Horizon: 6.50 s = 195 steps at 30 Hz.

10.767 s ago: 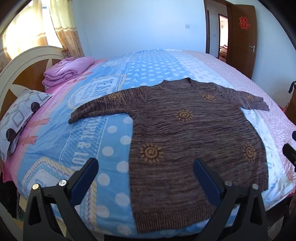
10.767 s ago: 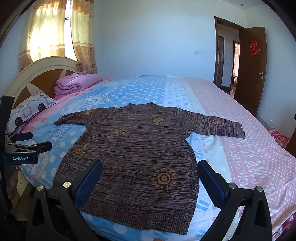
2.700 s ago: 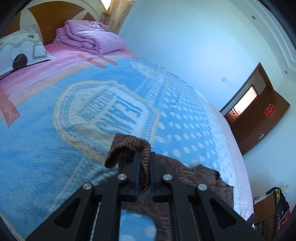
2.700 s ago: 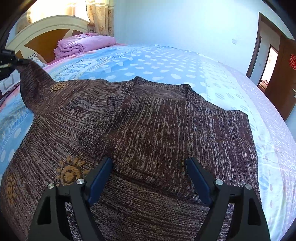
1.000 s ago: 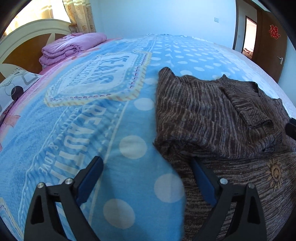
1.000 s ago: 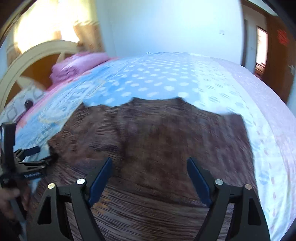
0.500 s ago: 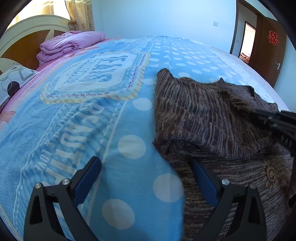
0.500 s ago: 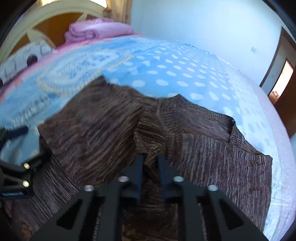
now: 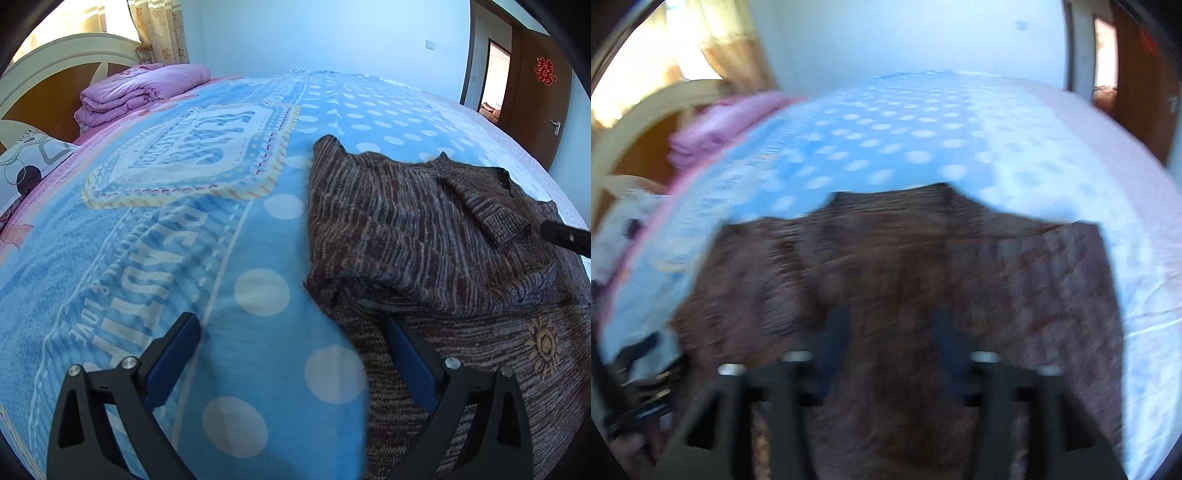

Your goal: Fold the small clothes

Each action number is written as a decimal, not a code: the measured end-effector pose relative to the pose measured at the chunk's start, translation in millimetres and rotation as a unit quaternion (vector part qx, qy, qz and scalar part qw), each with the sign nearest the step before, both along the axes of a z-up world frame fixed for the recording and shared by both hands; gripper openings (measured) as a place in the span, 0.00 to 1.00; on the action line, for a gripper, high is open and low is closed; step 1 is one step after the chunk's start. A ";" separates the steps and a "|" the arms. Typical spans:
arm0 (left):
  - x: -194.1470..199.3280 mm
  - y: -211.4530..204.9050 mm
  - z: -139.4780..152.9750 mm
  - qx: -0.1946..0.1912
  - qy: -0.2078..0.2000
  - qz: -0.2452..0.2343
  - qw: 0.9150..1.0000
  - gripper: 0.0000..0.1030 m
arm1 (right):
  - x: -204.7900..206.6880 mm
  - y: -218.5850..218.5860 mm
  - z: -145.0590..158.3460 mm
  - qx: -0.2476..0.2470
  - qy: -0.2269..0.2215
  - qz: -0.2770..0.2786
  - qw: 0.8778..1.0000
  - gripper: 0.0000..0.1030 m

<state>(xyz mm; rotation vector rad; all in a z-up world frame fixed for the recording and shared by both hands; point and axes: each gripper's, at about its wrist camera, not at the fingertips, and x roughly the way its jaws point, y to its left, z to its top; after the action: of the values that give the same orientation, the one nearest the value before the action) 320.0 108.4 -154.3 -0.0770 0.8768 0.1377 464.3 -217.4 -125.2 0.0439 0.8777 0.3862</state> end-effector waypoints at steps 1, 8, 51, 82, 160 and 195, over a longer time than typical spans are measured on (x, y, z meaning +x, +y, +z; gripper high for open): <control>0.1 -0.4 0.1 0.001 0.000 0.000 1.000 0.99 | -6.9 12.9 1.1 -0.020 -0.009 0.022 1.000 0.60; -1.1 -0.7 0.3 0.006 0.001 0.003 1.000 1.00 | -5.5 104.3 -18.6 -0.222 -0.072 0.090 0.968 0.60; -0.5 2.2 -0.2 0.005 -0.002 0.009 1.000 1.00 | -25.9 -18.7 -15.6 0.007 0.037 0.002 0.999 0.05; 27.9 -9.7 4.6 0.074 -0.010 -0.003 0.997 1.00 | 56.5 -26.7 -4.7 -0.051 -0.013 -0.041 0.998 0.05; -127.1 -33.3 6.5 0.006 -0.004 -0.042 0.999 1.00 | -206.5 -114.8 -29.8 -0.002 -0.017 -0.060 0.998 0.71; -249.9 -50.5 -5.0 -0.083 0.059 -0.121 0.987 0.34 | -321.7 -146.4 -42.7 -0.010 0.006 -0.050 0.999 0.75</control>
<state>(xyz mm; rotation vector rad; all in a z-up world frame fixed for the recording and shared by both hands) 70.2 57.9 -159.3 -0.1173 1.0078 -0.1596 142.6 -363.9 -167.9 0.0711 0.8876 0.2835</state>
